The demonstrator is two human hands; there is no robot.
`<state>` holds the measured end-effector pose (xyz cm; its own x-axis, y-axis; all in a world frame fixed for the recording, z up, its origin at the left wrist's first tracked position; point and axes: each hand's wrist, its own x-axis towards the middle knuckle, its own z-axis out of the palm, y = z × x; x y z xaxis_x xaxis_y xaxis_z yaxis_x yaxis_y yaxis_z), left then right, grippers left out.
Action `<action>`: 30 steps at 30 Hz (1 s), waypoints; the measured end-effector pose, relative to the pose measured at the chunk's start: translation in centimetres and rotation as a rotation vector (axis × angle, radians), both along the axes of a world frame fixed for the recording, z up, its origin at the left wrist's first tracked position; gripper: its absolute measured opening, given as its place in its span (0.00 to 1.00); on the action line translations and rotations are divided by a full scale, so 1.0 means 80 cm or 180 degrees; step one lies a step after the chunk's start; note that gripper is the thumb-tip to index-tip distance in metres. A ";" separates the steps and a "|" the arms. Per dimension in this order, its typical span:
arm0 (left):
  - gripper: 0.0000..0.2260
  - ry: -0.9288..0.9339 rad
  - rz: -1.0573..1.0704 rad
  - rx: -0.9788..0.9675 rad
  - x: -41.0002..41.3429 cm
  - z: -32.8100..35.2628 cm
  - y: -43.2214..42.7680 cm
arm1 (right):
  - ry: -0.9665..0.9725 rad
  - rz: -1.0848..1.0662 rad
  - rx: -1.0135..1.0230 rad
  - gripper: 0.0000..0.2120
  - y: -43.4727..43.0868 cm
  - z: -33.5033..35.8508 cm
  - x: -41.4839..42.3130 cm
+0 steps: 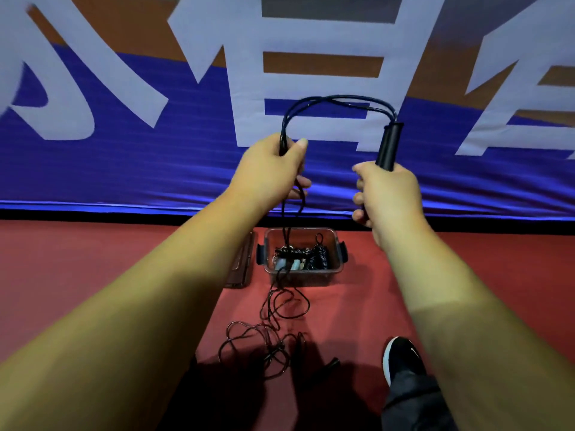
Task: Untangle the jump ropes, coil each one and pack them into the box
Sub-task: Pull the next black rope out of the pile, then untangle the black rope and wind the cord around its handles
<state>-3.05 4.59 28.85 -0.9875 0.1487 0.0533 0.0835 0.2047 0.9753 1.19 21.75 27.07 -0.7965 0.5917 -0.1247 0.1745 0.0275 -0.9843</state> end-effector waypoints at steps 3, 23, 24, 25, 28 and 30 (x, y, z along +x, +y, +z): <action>0.18 -0.0084 -0.0046 -0.0907 -0.002 0.010 -0.012 | -0.0098 0.0158 0.0316 0.10 0.002 -0.001 -0.001; 0.09 -0.0013 -0.0524 -0.0642 0.002 0.006 -0.007 | -0.0587 0.1366 0.2179 0.07 -0.010 0.005 0.024; 0.08 -0.0056 -0.0579 -0.0423 0.003 0.010 -0.005 | -0.0611 0.1387 0.2183 0.06 -0.010 0.006 0.024; 0.08 -0.0123 -0.0618 -0.0199 0.005 0.013 -0.004 | -0.0633 0.1403 0.2178 0.06 -0.009 0.007 0.025; 0.09 -0.0363 -0.0794 0.0135 0.011 0.021 -0.002 | -0.0669 0.1440 0.2033 0.08 -0.008 0.008 0.027; 0.11 -0.0453 -0.0892 0.0183 0.015 0.023 0.001 | -0.0733 0.1507 0.1965 0.08 -0.010 0.010 0.030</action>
<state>-1.86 4.67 30.66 -0.9066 0.4167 -0.0662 -0.0093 0.1372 0.9905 3.57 20.94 27.90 -0.9738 0.2141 -0.0772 0.2047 0.6757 -0.7082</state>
